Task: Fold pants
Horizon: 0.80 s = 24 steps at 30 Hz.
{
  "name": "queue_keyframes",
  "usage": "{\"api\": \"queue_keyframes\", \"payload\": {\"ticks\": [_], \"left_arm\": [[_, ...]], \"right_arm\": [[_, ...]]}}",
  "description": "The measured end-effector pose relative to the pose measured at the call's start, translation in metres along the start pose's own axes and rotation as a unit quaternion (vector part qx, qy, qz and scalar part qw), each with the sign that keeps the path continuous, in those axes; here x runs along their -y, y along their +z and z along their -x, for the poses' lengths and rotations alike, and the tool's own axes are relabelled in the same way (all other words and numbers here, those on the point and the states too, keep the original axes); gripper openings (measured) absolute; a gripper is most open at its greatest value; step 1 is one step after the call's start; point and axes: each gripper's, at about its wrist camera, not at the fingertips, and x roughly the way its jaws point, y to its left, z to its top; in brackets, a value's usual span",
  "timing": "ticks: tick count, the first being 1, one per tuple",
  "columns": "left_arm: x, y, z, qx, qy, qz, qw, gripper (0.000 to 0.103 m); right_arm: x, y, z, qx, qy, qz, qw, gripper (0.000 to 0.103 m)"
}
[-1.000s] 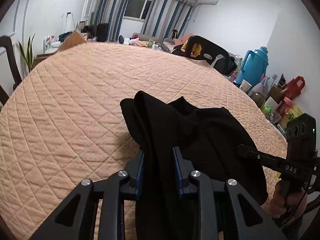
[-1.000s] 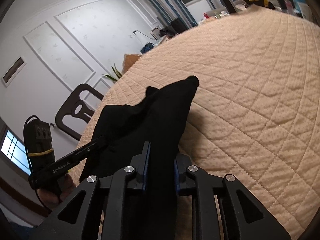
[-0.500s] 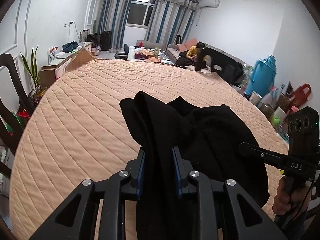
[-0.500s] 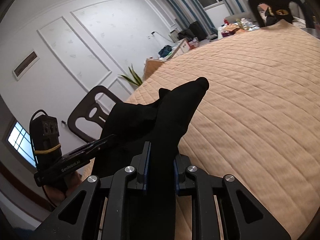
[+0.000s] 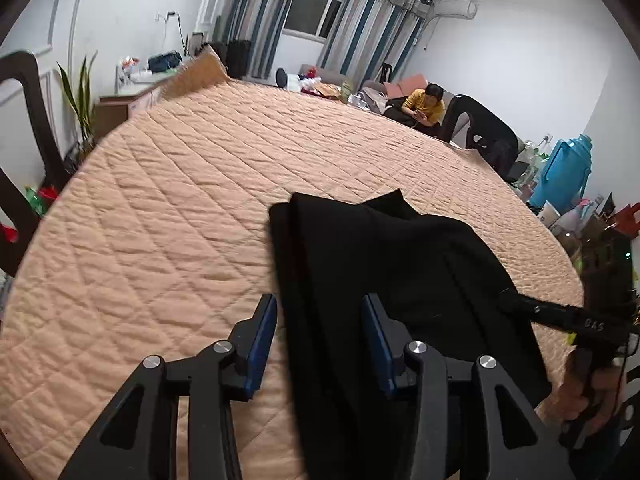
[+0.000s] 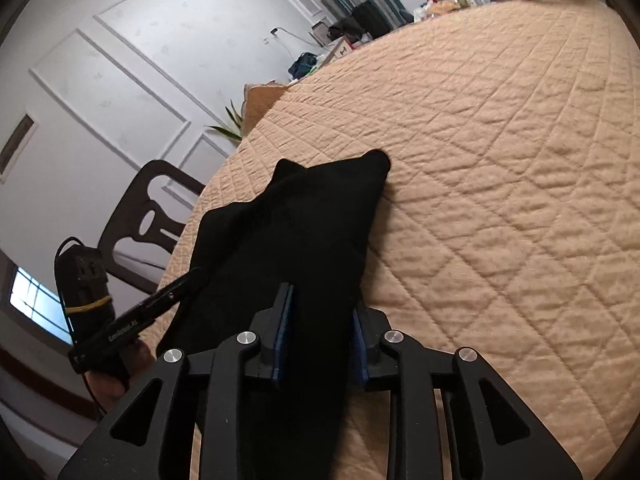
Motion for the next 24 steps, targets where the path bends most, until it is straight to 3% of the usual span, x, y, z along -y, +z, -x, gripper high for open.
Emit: {"api": "queue_keyframes", "payload": {"ticks": [4, 9, 13, 15, 20, 24], "left_arm": [[0.005, -0.007, 0.027, 0.027, 0.024, -0.022, 0.9991, 0.047], [0.023, -0.026, 0.055, 0.049, 0.004, -0.061, 0.9969, 0.047], [0.042, -0.045, 0.056, 0.036, -0.007, -0.100, 0.9943, 0.047], [0.046, -0.053, 0.049, 0.020, 0.003, -0.112, 0.9935, 0.048], [0.046, -0.052, 0.045, 0.007, 0.011, -0.110, 0.9939, 0.048], [0.050, -0.043, 0.047, 0.013, 0.026, -0.121, 0.9922, 0.048]], "right_arm": [[-0.019, -0.011, 0.029, 0.037, -0.038, 0.045, 0.998, 0.028], [-0.039, -0.034, 0.052, 0.050, -0.043, 0.102, 0.993, 0.028], [-0.053, -0.057, 0.044, 0.021, -0.061, 0.154, 0.986, 0.028], [-0.051, -0.067, 0.037, -0.004, -0.080, 0.173, 0.982, 0.028], [-0.057, -0.070, 0.038, -0.008, -0.086, 0.200, 0.976, 0.028], [-0.054, -0.055, 0.043, 0.005, -0.082, 0.191, 0.978, 0.028]]}}
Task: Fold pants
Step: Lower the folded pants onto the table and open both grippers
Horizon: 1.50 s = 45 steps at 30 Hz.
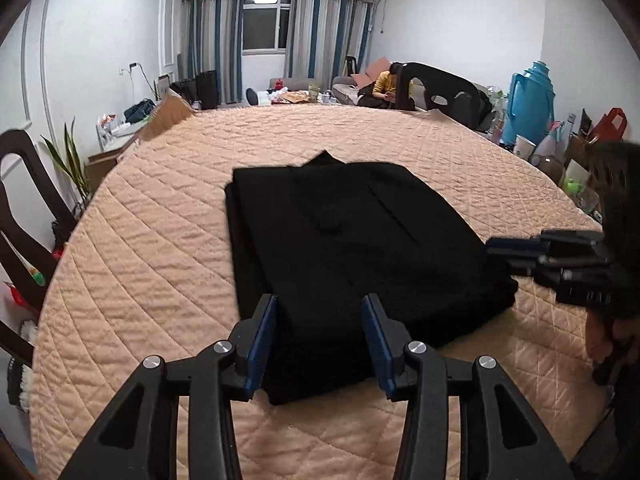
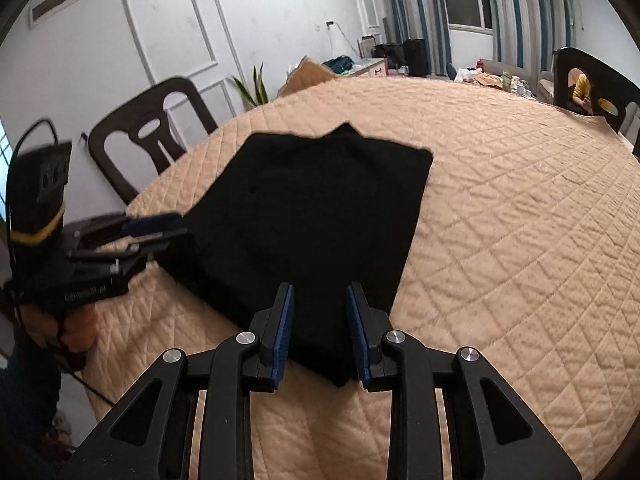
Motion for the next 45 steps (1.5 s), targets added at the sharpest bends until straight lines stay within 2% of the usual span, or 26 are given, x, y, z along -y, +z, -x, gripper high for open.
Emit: {"api": "queue_keyframes", "payload": {"ticks": [4, 8, 12, 16, 20, 26, 37, 42, 45], "left_arm": [[-0.006, 0.019, -0.008, 0.010, 0.015, 0.003, 0.9998, 0.048], [-0.011, 0.047, -0.030, 0.015, 0.035, -0.004, 0.9993, 0.048], [-0.020, 0.067, -0.059, 0.001, 0.052, 0.001, 0.9987, 0.048], [-0.028, 0.071, -0.085, -0.021, 0.059, 0.012, 0.9980, 0.048], [-0.028, 0.070, -0.088, -0.019, 0.060, 0.011, 0.9980, 0.048], [-0.028, 0.061, -0.071, -0.011, 0.060, 0.012, 0.9981, 0.048], [-0.003, 0.014, -0.015, 0.003, 0.063, -0.012, 0.9979, 0.048], [0.001, 0.001, -0.014, -0.001, 0.066, -0.016, 0.9977, 0.048], [0.002, 0.002, -0.012, -0.004, 0.069, -0.003, 0.9976, 0.048]], "right_arm": [[0.012, 0.027, -0.008, 0.020, -0.005, -0.011, 1.000, 0.028], [0.024, 0.054, -0.033, 0.022, -0.018, -0.025, 0.999, 0.028], [0.037, 0.071, -0.065, 0.000, -0.042, -0.034, 0.999, 0.028], [0.054, 0.078, -0.083, -0.018, -0.061, -0.055, 0.996, 0.028], [0.065, 0.076, -0.086, -0.022, -0.061, -0.075, 0.995, 0.030], [0.056, 0.067, -0.066, -0.016, -0.065, -0.066, 0.996, 0.030], [0.001, 0.010, -0.010, 0.007, -0.037, -0.006, 0.999, 0.030], [-0.018, -0.014, -0.006, -0.002, -0.045, 0.032, 0.998, 0.030], [-0.017, -0.014, -0.003, -0.002, -0.046, 0.028, 0.999, 0.030]]}}
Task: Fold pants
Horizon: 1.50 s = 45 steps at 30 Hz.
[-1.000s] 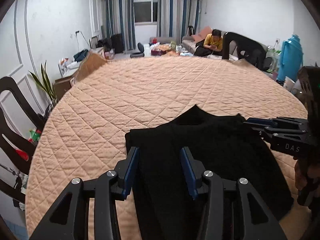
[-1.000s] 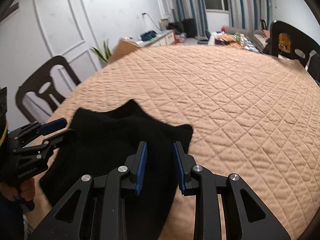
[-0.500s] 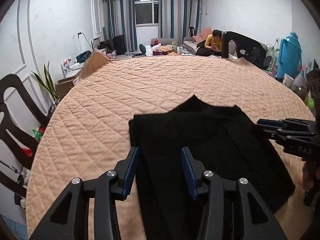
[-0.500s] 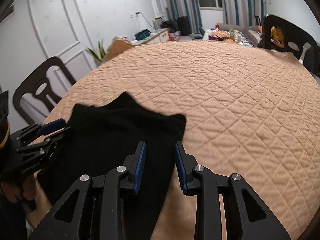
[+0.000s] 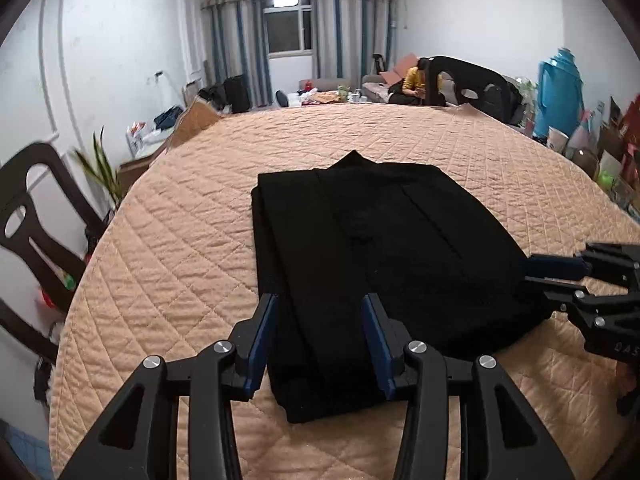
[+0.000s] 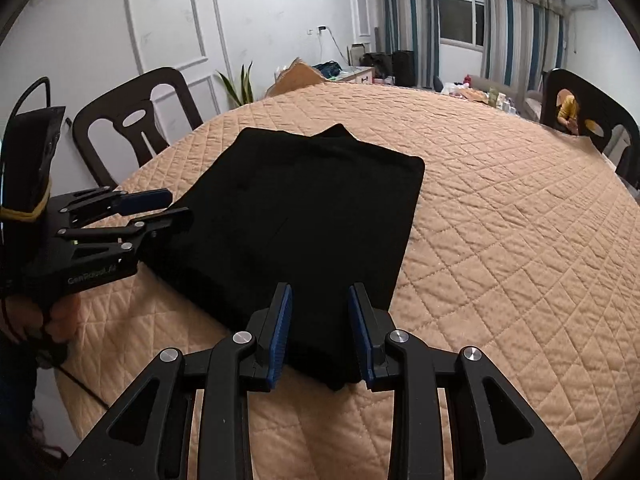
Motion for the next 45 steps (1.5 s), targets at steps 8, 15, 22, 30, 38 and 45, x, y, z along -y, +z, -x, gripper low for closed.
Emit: {"api": "queue_keyframes", "payload": {"ticks": [8, 15, 22, 30, 38, 45], "left_arm": [[0.003, -0.016, 0.023, 0.003, -0.003, 0.006, 1.0000, 0.048], [0.002, -0.029, 0.018, -0.024, 0.006, 0.012, 0.9996, 0.048], [0.000, -0.040, 0.012, -0.040, 0.016, 0.015, 0.9989, 0.056], [-0.002, -0.045, 0.012, -0.042, 0.020, 0.022, 0.9987, 0.063], [0.000, -0.046, 0.011, -0.043, 0.022, 0.021, 0.9986, 0.067], [0.000, -0.045, 0.010, -0.044, 0.019, 0.020, 0.9986, 0.070]], "right_arm": [[-0.001, -0.019, 0.020, 0.004, -0.008, -0.012, 1.000, 0.030], [-0.003, -0.030, 0.010, -0.035, -0.033, -0.007, 0.999, 0.039], [-0.010, -0.032, 0.004, -0.049, -0.050, 0.007, 0.998, 0.044], [-0.011, -0.037, 0.008, -0.041, -0.063, 0.006, 0.997, 0.046], [-0.011, -0.037, 0.008, -0.040, -0.066, 0.009, 0.997, 0.047], [-0.013, -0.037, 0.008, -0.040, -0.066, 0.009, 0.997, 0.047]]}}
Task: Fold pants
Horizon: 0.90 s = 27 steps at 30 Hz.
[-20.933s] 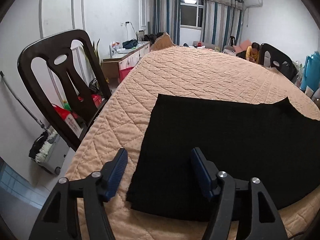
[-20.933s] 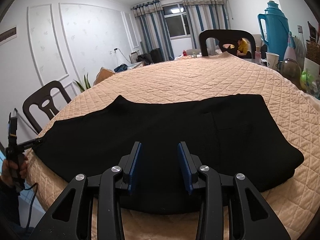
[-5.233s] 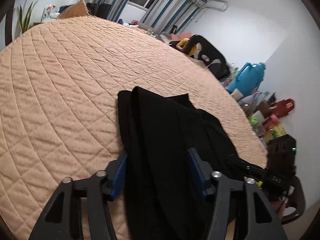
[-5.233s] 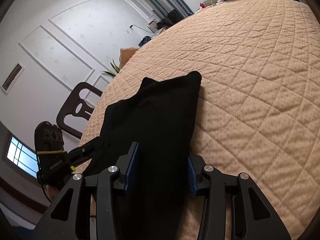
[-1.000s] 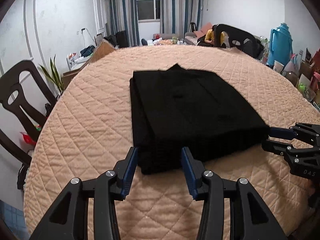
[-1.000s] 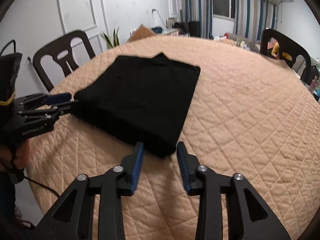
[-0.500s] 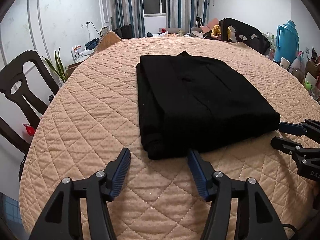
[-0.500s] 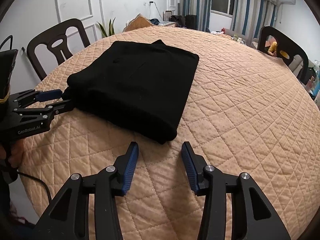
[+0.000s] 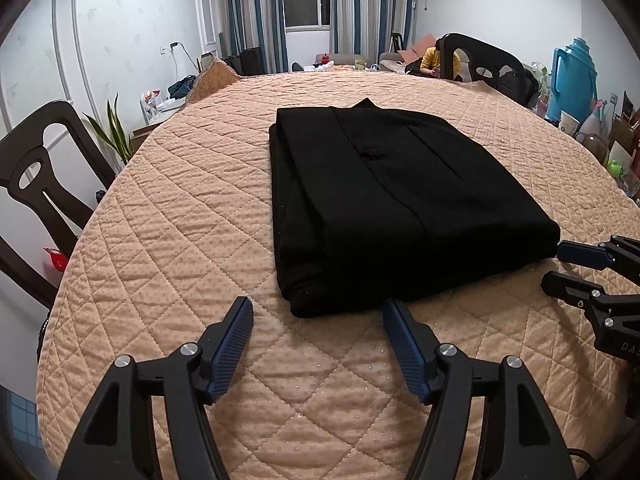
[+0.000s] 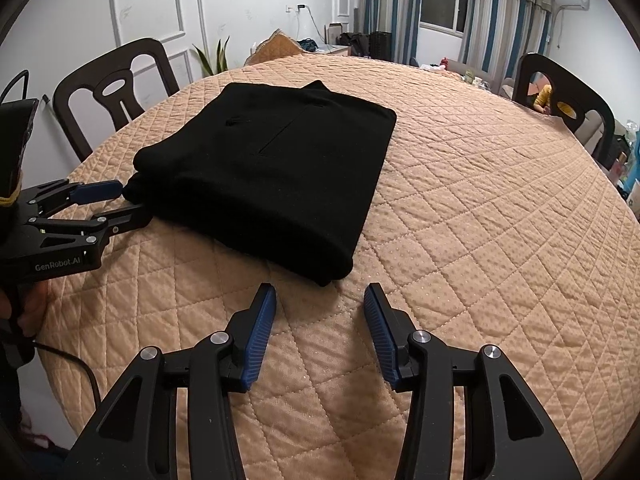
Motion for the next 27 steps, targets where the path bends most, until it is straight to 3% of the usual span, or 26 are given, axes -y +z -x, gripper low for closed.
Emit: {"api": "queue_keyframes", "payload": {"ticks": [27], "left_arm": [[-0.0001, -0.0001, -0.0004, -0.001, -0.001, 0.003, 1.0000, 0.072]], "right_arm": [[-0.0007, 0.0000, 0.0002, 0.000, 0.000, 0.000, 1.000, 0.047]]}}
